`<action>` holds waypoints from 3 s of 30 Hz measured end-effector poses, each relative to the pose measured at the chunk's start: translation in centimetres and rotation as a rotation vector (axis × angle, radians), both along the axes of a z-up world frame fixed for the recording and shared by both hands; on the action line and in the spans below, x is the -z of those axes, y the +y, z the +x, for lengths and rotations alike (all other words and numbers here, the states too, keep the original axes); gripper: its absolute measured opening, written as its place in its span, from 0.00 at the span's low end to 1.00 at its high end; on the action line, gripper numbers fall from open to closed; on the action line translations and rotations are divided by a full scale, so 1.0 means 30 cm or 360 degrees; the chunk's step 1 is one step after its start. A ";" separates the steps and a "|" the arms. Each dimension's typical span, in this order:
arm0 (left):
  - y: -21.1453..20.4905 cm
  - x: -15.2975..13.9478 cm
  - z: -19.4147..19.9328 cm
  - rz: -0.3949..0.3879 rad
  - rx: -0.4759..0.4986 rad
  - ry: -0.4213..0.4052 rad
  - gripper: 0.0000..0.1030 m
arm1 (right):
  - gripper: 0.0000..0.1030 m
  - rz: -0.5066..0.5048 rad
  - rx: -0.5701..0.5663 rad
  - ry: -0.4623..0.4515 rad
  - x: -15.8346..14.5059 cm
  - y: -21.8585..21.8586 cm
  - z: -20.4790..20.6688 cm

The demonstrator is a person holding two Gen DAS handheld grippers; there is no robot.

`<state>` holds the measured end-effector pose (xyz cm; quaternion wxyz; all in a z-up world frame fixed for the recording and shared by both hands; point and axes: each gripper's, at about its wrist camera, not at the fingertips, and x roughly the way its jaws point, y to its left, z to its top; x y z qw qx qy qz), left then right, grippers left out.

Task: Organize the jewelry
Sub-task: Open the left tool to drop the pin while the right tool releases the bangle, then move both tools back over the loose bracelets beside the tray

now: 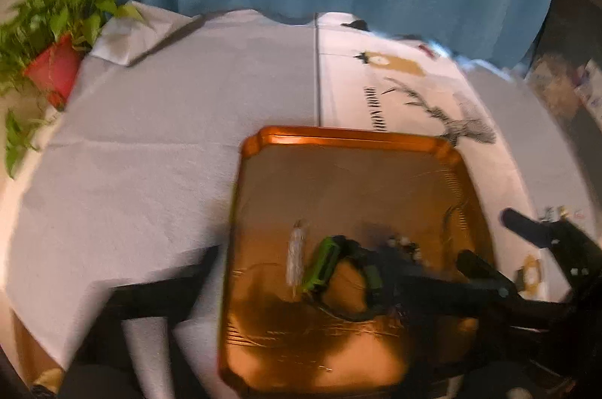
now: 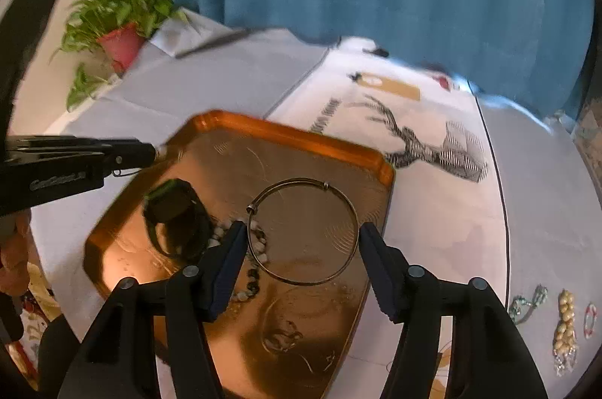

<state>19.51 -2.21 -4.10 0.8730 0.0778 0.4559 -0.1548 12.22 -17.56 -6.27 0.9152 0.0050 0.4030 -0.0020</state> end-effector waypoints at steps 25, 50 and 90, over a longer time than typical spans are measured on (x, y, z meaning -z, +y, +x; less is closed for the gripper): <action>0.030 -0.252 -0.739 -0.0099 0.0043 -0.0158 0.97 | 0.72 0.0079 0.0145 -0.0254 -0.285 -0.010 -0.858; -0.137 -0.380 -0.942 -0.0089 0.0171 -0.0316 0.97 | 0.73 0.0135 0.0226 -0.0449 -0.389 -0.082 -1.153; -0.833 0.043 -0.476 0.0095 0.0414 0.0007 0.97 | 0.73 0.0107 0.0945 -0.0121 0.047 -0.964 -0.945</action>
